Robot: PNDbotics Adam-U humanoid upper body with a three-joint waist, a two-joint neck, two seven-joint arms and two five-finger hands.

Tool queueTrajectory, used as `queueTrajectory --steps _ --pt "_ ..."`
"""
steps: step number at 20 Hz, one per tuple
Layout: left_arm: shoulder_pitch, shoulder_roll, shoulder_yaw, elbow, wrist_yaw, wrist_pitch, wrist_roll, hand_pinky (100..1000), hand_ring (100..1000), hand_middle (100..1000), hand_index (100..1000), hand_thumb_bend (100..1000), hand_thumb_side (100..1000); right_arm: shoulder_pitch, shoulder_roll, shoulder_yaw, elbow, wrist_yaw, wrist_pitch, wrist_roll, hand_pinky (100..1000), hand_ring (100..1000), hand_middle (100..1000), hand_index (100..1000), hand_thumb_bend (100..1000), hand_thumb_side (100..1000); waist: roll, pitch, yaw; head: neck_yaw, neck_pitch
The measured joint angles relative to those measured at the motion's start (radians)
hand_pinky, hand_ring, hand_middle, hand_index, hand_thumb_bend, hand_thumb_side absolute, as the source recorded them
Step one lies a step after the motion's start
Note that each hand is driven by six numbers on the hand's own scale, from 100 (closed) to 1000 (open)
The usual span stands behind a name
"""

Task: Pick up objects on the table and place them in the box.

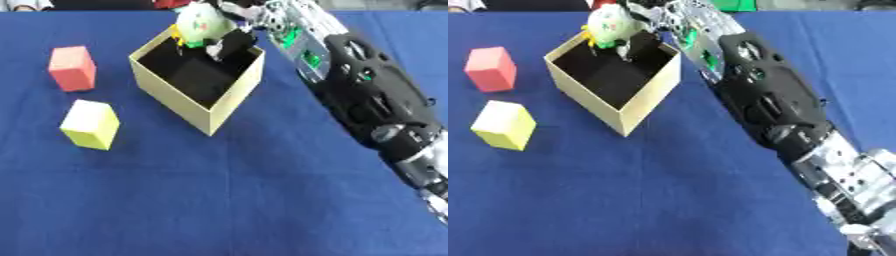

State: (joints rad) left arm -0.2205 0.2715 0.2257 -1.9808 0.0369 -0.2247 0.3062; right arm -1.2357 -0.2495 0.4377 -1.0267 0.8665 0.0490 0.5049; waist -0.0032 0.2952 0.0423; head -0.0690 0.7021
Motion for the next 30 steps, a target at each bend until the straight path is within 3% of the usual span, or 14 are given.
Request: queueTrajectory --steps 6,8,11,16,20,23,24,25,30 --pt "0.000 0.000 0.000 0.000 0.002 0.001 -0.001 720 662 655 772 231 984 -0.006 0.000 0.001 0.001 0.072 -0.018 0.014 995 1000 1000 1000 462 793 -0.001 0.000 -0.001 0.000 0.000" --pt "0.000 0.000 0.000 0.000 0.003 0.001 -0.001 720 662 653 772 231 985 -0.006 0.000 0.000 0.001 0.099 -0.024 0.021 1000 1000 1000 1000 512 846 -0.001 0.000 -0.001 0.000 0.000" --pt "0.000 0.000 0.000 0.000 0.003 0.001 -0.001 720 661 653 772 232 986 -0.006 0.000 -0.001 0.000 0.136 -0.037 0.035 998 1000 1000 1000 507 838 -0.001 0.000 -0.002 0.000 0.000" --pt "0.000 0.000 0.000 0.000 0.004 0.001 -0.001 719 662 652 771 232 986 -0.006 0.000 -0.013 -0.004 0.160 -0.046 0.043 997 1000 1000 1000 456 825 -0.001 0.000 -0.005 0.000 0.000" --pt "0.000 0.000 0.000 0.000 0.004 0.001 -0.001 720 662 653 771 233 986 -0.003 -0.009 -0.028 -0.035 0.159 -0.036 0.028 988 1000 1000 1000 350 764 -0.001 0.000 -0.008 0.000 0.000" --pt "0.000 0.000 0.000 0.000 0.004 0.001 -0.001 720 663 654 771 232 986 0.008 -0.030 -0.053 -0.081 0.144 -0.014 0.002 967 1000 1000 1000 199 675 0.000 0.000 -0.011 -0.004 0.002" --pt "0.000 0.000 0.000 0.000 0.004 0.001 -0.001 720 663 655 771 232 986 0.013 -0.039 -0.067 -0.100 0.138 -0.007 -0.010 965 1000 1000 1000 178 666 0.001 0.000 -0.012 -0.005 0.003" --pt "0.000 0.000 0.000 0.000 0.004 0.001 -0.001 720 664 657 772 230 985 0.016 -0.048 -0.082 -0.119 0.132 0.000 -0.022 951 1000 983 994 100 670 0.001 0.000 -0.013 -0.006 0.005" --pt "0.000 0.013 -0.004 0.000 -0.002 0.000 0.000 722 674 672 779 213 974 0.040 -0.102 -0.174 -0.226 0.088 0.049 -0.086 915 953 907 955 100 734 0.009 0.001 -0.027 -0.008 0.010"
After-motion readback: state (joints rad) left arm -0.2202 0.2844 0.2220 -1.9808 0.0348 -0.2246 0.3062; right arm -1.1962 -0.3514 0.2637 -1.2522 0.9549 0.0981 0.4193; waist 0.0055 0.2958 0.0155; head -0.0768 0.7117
